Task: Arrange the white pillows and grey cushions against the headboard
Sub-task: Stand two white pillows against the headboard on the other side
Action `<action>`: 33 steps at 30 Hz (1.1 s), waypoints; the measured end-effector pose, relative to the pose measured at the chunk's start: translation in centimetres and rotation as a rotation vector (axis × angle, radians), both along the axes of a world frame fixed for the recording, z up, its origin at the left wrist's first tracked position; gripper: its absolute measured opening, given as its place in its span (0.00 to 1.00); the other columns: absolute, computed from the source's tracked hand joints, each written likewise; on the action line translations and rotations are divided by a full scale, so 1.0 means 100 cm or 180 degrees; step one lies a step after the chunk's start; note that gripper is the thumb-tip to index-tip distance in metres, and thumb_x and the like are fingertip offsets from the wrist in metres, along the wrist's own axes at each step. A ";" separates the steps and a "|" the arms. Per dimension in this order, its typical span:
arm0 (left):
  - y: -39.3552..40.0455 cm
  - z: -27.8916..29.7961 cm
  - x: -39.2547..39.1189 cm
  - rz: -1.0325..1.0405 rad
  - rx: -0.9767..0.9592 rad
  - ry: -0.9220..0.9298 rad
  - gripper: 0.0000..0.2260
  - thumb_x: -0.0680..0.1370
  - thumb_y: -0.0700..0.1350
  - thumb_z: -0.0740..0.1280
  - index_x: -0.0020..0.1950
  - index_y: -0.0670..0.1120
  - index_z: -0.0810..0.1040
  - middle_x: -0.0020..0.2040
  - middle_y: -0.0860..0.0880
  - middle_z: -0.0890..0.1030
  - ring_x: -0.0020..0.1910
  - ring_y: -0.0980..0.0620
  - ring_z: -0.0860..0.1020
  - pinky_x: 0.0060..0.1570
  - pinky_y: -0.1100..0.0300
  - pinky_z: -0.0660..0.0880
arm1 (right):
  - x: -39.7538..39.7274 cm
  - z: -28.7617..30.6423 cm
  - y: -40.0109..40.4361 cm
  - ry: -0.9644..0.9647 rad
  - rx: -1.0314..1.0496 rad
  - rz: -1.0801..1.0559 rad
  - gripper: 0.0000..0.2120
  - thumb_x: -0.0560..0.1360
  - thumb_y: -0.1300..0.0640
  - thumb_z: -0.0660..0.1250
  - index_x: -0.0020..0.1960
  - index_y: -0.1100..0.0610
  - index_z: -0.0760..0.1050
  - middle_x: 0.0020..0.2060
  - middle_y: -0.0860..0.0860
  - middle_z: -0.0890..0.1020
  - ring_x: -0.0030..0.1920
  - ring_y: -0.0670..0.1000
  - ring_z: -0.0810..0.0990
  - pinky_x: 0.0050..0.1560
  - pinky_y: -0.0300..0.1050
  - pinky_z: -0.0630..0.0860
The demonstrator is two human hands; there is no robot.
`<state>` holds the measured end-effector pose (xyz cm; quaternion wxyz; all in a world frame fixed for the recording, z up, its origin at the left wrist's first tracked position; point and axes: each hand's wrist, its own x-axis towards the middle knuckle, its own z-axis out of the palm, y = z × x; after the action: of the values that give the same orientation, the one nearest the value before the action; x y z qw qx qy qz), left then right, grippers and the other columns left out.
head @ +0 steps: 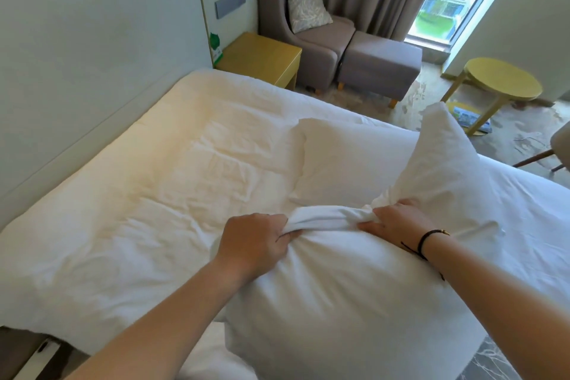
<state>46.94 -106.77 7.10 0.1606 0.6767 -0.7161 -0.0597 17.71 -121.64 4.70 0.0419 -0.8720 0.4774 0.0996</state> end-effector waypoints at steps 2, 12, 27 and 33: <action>-0.005 0.027 0.017 0.0005 -0.0214 -0.0157 0.20 0.78 0.64 0.59 0.34 0.52 0.63 0.29 0.51 0.74 0.30 0.47 0.76 0.28 0.58 0.58 | 0.012 0.023 -0.001 -0.0223 -0.0188 -0.0100 0.25 0.76 0.31 0.51 0.35 0.49 0.69 0.35 0.48 0.80 0.43 0.56 0.77 0.47 0.47 0.63; 0.039 0.119 0.158 0.0544 0.0414 -0.0402 0.23 0.65 0.76 0.60 0.38 0.57 0.70 0.31 0.56 0.76 0.33 0.59 0.74 0.31 0.58 0.64 | 0.119 0.079 0.083 -0.1867 0.0568 -0.0218 0.26 0.75 0.36 0.58 0.32 0.57 0.67 0.27 0.47 0.74 0.31 0.50 0.73 0.36 0.49 0.71; 0.064 0.004 0.112 0.0239 0.0069 -0.0818 0.11 0.75 0.55 0.70 0.48 0.49 0.79 0.44 0.50 0.83 0.47 0.44 0.80 0.48 0.51 0.72 | 0.094 0.006 0.108 -0.0680 0.0050 0.0005 0.39 0.60 0.19 0.55 0.63 0.40 0.70 0.59 0.42 0.75 0.62 0.49 0.72 0.67 0.51 0.59; 0.053 0.007 0.107 0.0208 0.0249 -0.0932 0.12 0.79 0.57 0.63 0.51 0.49 0.75 0.48 0.50 0.80 0.50 0.45 0.78 0.49 0.51 0.70 | 0.058 -0.007 0.094 -0.0303 -0.0114 0.0167 0.22 0.71 0.31 0.59 0.58 0.42 0.75 0.57 0.41 0.78 0.60 0.48 0.74 0.64 0.48 0.61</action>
<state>57.66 -101.46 7.79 0.0298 0.7069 -0.7065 0.0171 23.47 -112.23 3.97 0.0463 -0.8886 0.4536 0.0504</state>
